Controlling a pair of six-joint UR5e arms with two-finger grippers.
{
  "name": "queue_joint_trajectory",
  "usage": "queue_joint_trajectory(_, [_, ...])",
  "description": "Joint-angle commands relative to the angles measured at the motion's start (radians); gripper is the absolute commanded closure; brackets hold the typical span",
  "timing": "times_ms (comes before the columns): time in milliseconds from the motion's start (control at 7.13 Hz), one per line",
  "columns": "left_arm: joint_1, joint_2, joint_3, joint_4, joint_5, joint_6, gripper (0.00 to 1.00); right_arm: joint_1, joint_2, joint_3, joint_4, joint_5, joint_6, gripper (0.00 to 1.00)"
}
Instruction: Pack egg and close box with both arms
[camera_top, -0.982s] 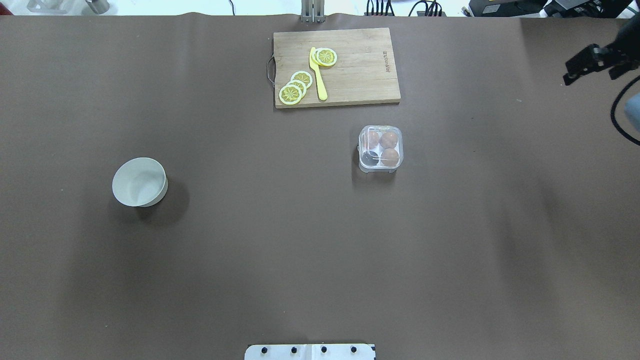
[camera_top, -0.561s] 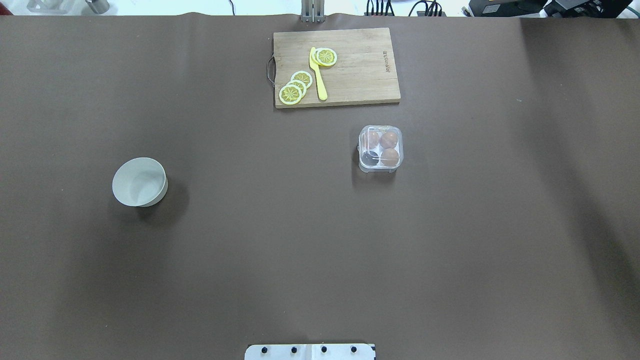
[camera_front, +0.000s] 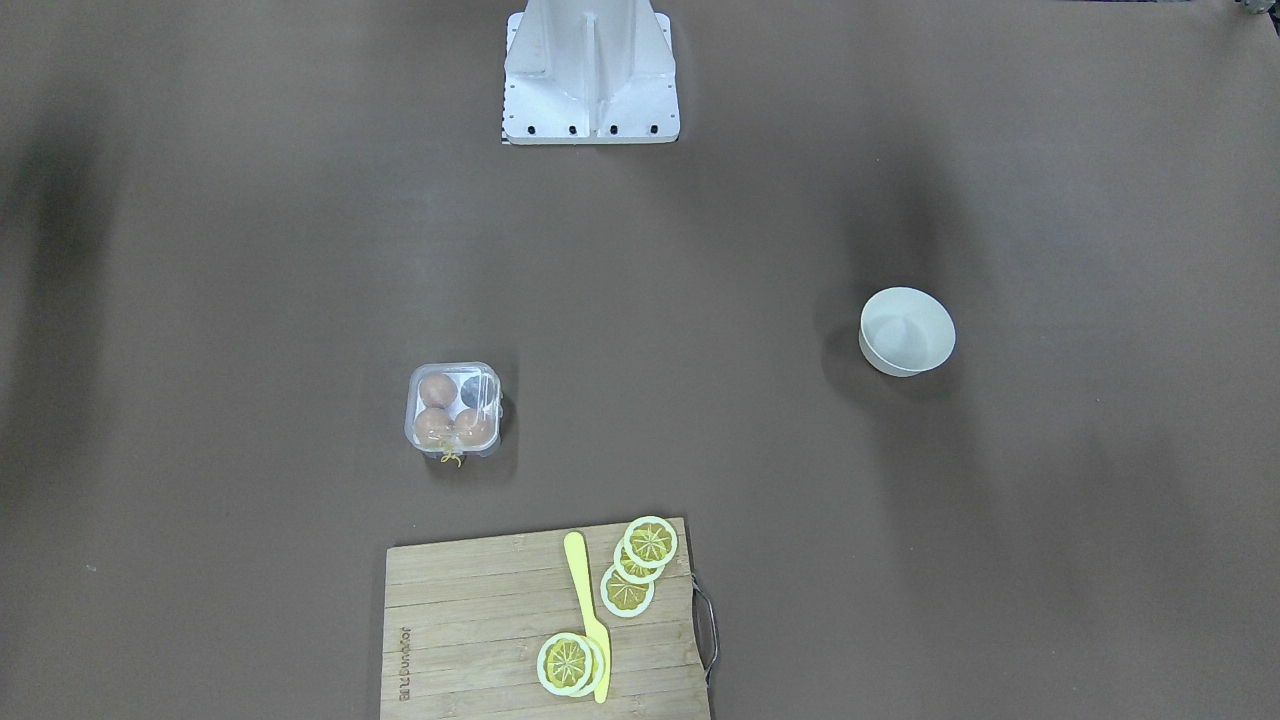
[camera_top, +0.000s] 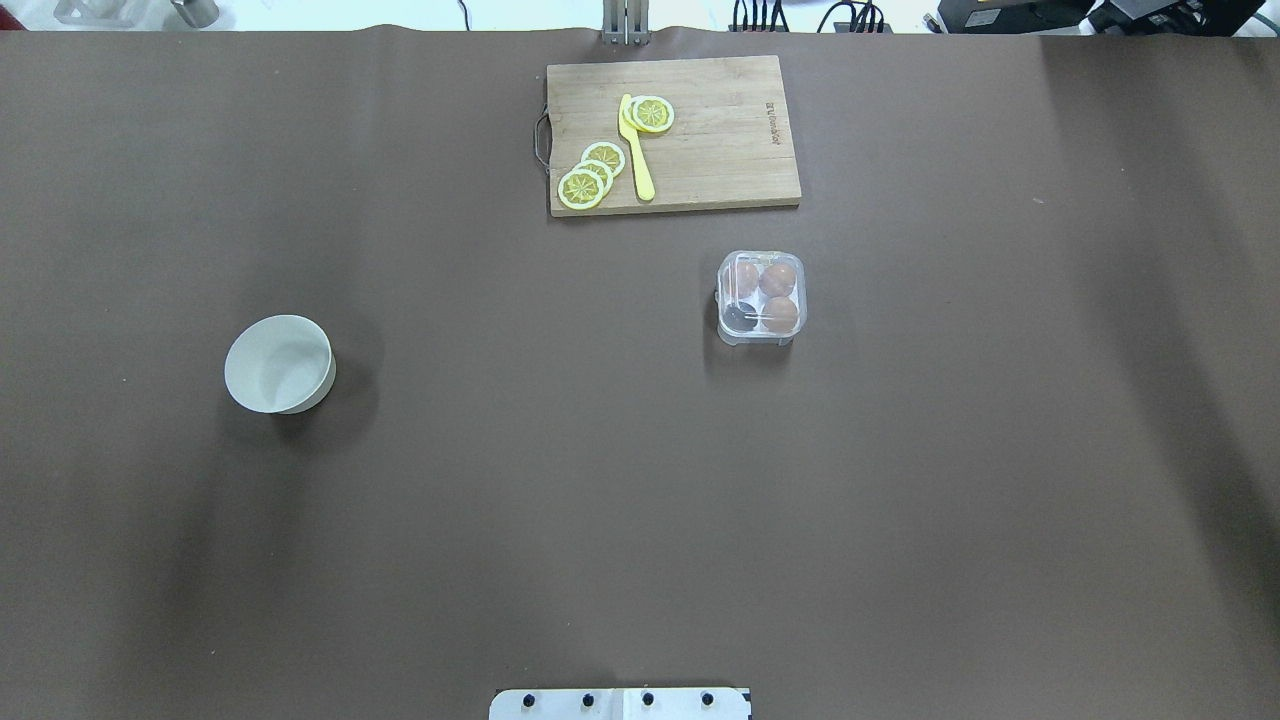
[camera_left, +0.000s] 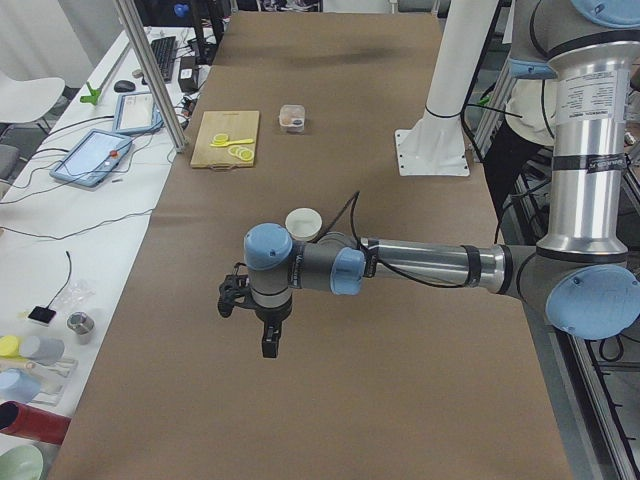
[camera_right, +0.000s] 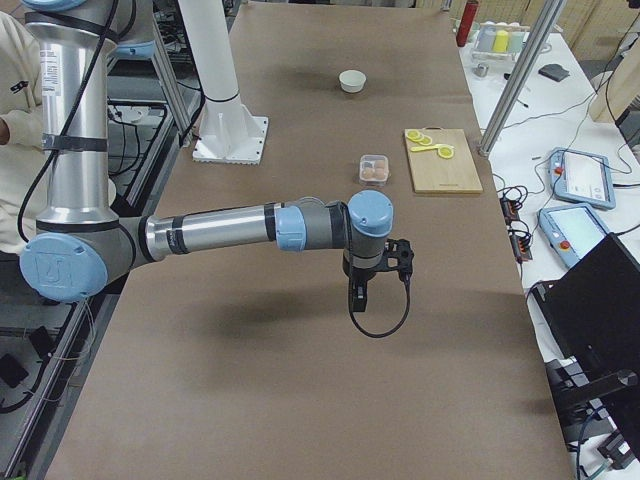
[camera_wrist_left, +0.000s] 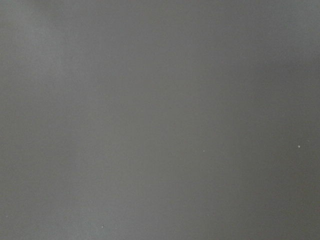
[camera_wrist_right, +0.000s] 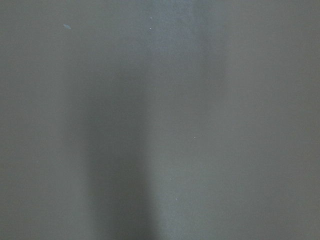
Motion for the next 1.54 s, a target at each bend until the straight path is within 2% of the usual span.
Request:
queue_joint_trajectory(0, [-0.012,0.026,0.001,0.000,-0.002,-0.003,0.02,0.002,0.025,-0.004,-0.041,0.010,0.007,0.00])
queue_joint_trajectory(280, [-0.033,0.019,-0.004,0.001,-0.084,-0.007,0.02,0.002,0.061,-0.011,-0.082,0.009,0.007,0.00])
queue_joint_trajectory(1402, [-0.033,-0.017,-0.013,0.004,-0.082,-0.010,0.02,0.002,0.056,-0.007,-0.079,0.012,0.008,0.00])
